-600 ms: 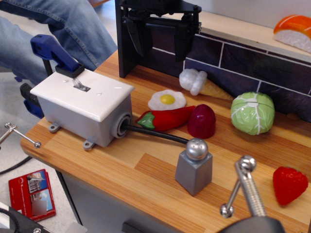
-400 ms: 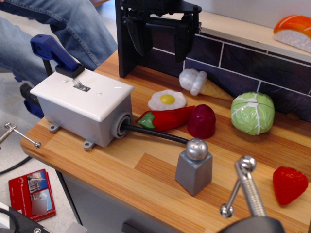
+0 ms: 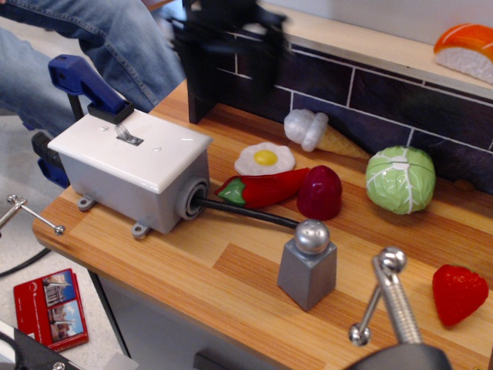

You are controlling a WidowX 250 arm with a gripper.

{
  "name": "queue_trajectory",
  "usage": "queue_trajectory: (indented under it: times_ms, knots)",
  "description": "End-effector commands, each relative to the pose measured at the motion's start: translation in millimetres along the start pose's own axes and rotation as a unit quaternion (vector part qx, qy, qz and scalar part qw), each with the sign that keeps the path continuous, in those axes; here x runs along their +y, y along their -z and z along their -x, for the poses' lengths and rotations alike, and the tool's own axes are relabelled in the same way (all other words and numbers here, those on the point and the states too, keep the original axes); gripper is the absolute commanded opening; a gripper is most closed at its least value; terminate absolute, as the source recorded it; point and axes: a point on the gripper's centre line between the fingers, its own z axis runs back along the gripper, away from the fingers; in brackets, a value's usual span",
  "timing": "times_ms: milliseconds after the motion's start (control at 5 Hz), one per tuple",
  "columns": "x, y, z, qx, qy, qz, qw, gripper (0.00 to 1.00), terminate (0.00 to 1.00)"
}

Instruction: Move light switch to the right

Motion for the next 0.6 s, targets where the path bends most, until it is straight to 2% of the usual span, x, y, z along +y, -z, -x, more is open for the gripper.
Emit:
queue_trajectory:
  times_ms: [0,200,400]
  knots:
    - [43,-17,15,-0.040,0.019,-0.002,0.9990,1.00,0.00]
    - [71,-10,22,-0.055,0.043,-0.011,0.9975,1.00,0.00]
    - [83,0,27,-0.052,0.049,-0.027,0.9971,1.00,0.00]
